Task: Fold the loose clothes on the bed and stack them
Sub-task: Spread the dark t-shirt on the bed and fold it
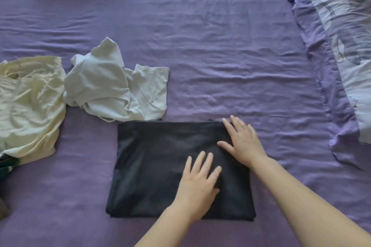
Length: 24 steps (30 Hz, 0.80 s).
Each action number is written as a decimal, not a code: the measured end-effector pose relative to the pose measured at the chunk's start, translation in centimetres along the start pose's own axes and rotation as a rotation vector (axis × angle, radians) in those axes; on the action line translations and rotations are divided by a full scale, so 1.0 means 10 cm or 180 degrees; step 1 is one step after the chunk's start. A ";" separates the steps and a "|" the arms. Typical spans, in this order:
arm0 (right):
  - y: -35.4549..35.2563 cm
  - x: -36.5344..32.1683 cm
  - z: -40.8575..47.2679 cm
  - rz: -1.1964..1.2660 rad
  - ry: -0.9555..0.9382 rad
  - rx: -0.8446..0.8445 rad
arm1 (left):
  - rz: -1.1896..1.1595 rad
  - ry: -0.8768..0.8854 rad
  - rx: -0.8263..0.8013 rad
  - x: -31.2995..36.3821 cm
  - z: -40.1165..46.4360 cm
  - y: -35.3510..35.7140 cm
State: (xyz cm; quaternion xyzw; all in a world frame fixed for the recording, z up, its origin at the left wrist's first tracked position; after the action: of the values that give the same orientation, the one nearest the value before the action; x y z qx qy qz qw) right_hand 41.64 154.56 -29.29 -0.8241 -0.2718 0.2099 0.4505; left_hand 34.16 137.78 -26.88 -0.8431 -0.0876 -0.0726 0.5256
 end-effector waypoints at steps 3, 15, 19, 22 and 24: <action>-0.09 0.12 -0.10 0.0271 -0.0046 -0.0017 | 0.0074 0.0389 -0.0015 0.55 -0.11 0.13; 0.42 -0.05 -1.05 0.2239 0.0502 0.0571 | -0.1993 -0.0498 0.0140 0.48 -0.09 0.16; 0.65 -0.23 -1.42 0.2709 0.0865 0.0566 | -0.2173 -0.0623 0.0110 0.24 0.08 0.06; 0.62 -0.32 -1.46 0.3209 0.0872 0.0530 | -0.3385 -0.0894 -0.0330 0.12 0.22 -0.06; 0.50 -0.40 -1.43 0.3358 0.0724 0.0558 | -0.4254 -0.1019 -0.0603 0.08 0.25 -0.16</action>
State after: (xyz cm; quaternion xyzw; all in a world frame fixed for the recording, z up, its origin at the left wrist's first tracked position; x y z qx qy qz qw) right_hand 48.32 140.77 -25.92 -0.8255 0.2473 0.3388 0.3777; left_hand 34.63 140.79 -26.45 -0.6509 -0.6578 -0.2628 0.2729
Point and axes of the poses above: each hand's wrist, its own z-axis towards the middle knuckle, its own y-axis out of the palm, x = y × z, the point moved 4 cm from there along z, towards the middle knuckle, and after that the axes turned 9 degrees about -x, right-handed, at the moved point
